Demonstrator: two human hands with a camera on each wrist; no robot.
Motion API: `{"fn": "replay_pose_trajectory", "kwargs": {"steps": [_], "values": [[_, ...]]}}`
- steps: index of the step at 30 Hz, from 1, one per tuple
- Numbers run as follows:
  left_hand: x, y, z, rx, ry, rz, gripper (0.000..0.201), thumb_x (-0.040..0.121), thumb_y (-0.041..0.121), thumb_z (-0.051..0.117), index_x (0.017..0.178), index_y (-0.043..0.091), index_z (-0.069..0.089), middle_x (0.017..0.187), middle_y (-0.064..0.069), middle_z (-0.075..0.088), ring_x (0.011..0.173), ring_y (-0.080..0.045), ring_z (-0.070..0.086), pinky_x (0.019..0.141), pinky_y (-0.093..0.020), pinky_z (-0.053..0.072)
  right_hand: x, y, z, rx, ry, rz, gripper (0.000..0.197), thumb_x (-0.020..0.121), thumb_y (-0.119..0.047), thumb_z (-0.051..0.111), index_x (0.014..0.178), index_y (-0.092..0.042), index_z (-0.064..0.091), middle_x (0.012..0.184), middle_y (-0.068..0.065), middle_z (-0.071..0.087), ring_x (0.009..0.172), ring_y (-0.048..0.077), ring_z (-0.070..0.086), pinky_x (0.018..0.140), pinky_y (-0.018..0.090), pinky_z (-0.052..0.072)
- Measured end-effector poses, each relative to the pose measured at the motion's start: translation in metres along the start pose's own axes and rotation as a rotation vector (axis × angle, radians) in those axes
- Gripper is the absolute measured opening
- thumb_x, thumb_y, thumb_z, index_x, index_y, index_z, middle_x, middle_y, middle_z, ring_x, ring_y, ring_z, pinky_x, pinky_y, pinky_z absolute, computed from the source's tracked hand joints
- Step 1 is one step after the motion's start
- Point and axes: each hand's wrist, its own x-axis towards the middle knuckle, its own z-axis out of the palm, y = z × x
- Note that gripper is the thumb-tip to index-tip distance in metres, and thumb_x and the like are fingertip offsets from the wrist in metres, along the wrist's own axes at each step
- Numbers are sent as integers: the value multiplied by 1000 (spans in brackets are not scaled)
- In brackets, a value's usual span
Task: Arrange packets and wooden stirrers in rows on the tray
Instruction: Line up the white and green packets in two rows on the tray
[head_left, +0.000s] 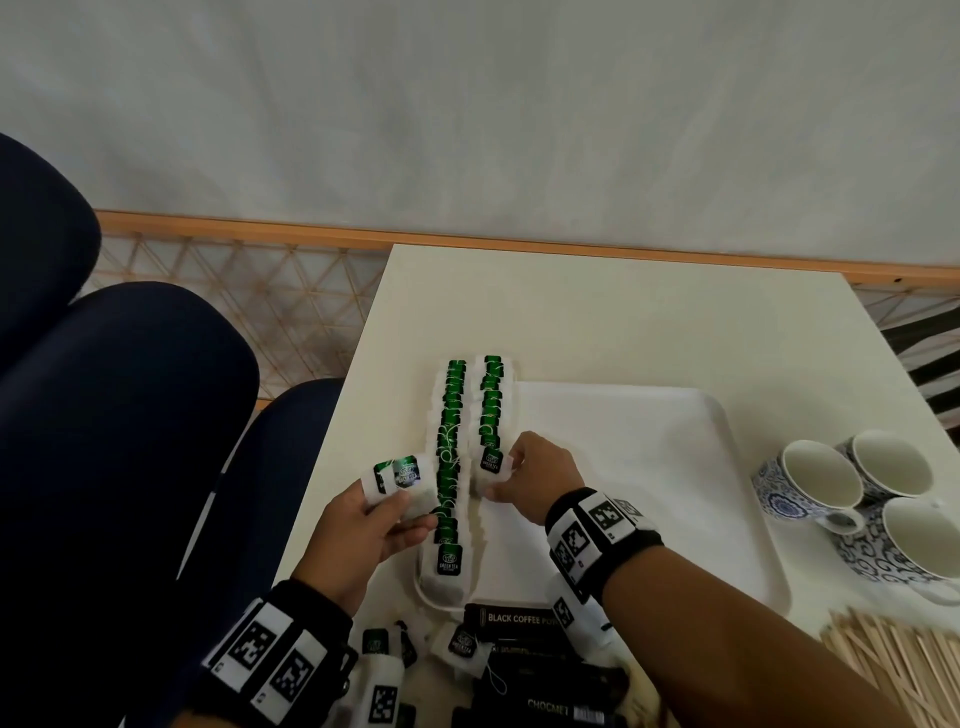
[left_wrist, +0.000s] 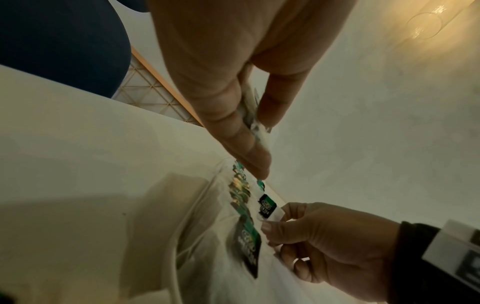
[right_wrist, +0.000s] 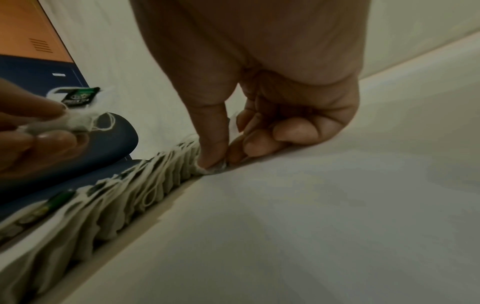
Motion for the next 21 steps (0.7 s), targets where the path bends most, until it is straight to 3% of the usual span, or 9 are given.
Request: {"fn": "replay_pose_trajectory", "kwargs": {"steps": [3,6,10,13,16,19,21], "values": [[0,1,0,14,-14,-9,20,97,3,47,107,10,64,97,-15,73,87,-32,72,65,-26,59,2,-1,0,-8,5,-5,46,69,-37,84,78,-24,40,89,-1,56,73,13,48,54,22,36],[-1,1,0,38,-23,-16,20,97,3,48,107,11,63,96,-14,74,86,-30,72,66,-26,59,1,-1,-1,33,17,1,47,70,-37,83,84,-22,41,83,-2,55,68,12,47,53,22,36],[-3,1,3,86,-35,-1,20,97,3,49,105,12,64,92,-13,75,82,-25,72,65,-25,58,-13,-11,-5,152,124,-129,43,80,-54,69,92,-18,48,78,-4,56,67,11,50,58,21,39],[-4,2,7,93,-34,8,21,95,2,52,106,13,65,91,-12,75,80,-25,72,65,-25,58,-28,-24,-11,304,-70,-223,37,82,-57,64,86,-21,59,78,-8,60,73,10,56,64,19,42],[-6,2,12,139,-58,25,21,93,1,55,103,14,68,90,-10,75,80,-22,72,65,-25,57,-35,-24,-8,244,-295,-284,26,82,-45,71,69,-25,61,68,-5,58,66,10,52,65,22,43],[-7,2,13,155,-30,16,16,95,3,53,98,11,66,84,-10,75,75,-22,72,64,-26,58,-31,-15,-3,135,-240,-301,29,86,-38,69,78,-11,66,69,0,58,63,11,50,66,28,44],[-5,2,10,130,15,-13,11,95,6,53,93,4,64,82,-15,73,73,-25,72,64,-28,59,-26,-5,-4,102,-167,-261,32,88,-38,66,77,-8,63,63,-2,54,58,10,46,61,27,41]]}}
